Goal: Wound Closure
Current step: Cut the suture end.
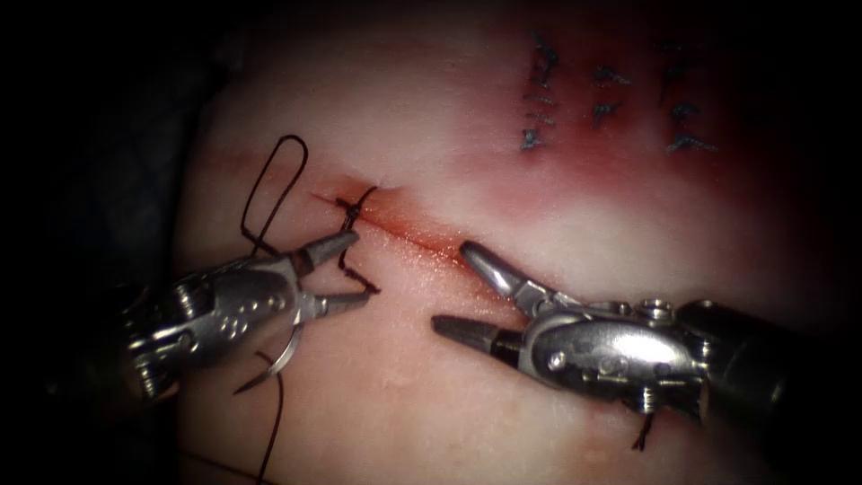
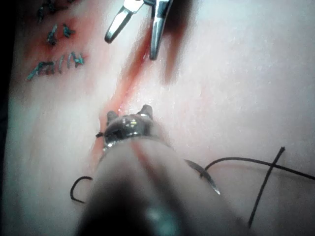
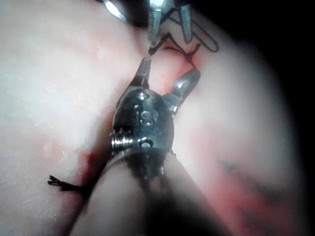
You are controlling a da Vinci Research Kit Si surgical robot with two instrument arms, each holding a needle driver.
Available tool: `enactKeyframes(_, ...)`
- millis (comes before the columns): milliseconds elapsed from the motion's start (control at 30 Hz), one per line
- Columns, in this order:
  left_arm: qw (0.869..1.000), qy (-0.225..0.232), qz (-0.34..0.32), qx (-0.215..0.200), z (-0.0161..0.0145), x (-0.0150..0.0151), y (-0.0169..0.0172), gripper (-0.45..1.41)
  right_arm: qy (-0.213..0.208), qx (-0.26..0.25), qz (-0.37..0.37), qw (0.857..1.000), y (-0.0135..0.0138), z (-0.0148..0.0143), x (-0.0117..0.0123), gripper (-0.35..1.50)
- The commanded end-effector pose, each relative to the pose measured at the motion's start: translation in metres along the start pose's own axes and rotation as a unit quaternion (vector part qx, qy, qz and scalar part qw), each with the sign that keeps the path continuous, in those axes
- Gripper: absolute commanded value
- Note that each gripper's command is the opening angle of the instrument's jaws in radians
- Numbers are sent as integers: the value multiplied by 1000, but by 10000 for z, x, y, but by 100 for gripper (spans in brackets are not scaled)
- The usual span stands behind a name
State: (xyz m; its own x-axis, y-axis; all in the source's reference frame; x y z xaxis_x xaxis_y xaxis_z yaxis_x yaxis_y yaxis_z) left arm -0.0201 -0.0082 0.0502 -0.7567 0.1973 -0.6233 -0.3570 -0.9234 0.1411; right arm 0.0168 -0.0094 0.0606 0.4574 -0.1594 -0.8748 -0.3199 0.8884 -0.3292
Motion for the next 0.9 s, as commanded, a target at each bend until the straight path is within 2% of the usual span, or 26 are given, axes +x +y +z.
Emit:
enactKeyframes(33,1000,-1,-1,2,9,1,-3,66,1,0,-1,1000,-1,6,-2,148)
enactKeyframes(67,1000,-1,0,3,10,1,-2,56,1,0,2,1000,-1,6,-3,148)
enactKeyframes(167,1000,-1,0,3,11,0,-2,8,1,0,2,1000,-1,7,-3,148)
enactKeyframes(233,1000,-1,0,3,12,-1,-4,-34,1,0,2,1000,-1,7,-2,148)
enactKeyframes(567,1000,5,28,-4,1,-6,-23,-35,-1,14,1,1000,0,21,-7,145)
enactKeyframes(667,1000,8,29,-4,-3,-6,-27,-35,4,28,0,1000,-2,38,-9,145)
enactKeyframes(733,1000,8,28,-6,-4,-6,-30,-35,8,39,0,999,-2,60,-13,145)
enactKeyframes(900,1000,8,27,-7,-4,-6,-32,-35,3,42,-2,999,-1,86,-24,146)
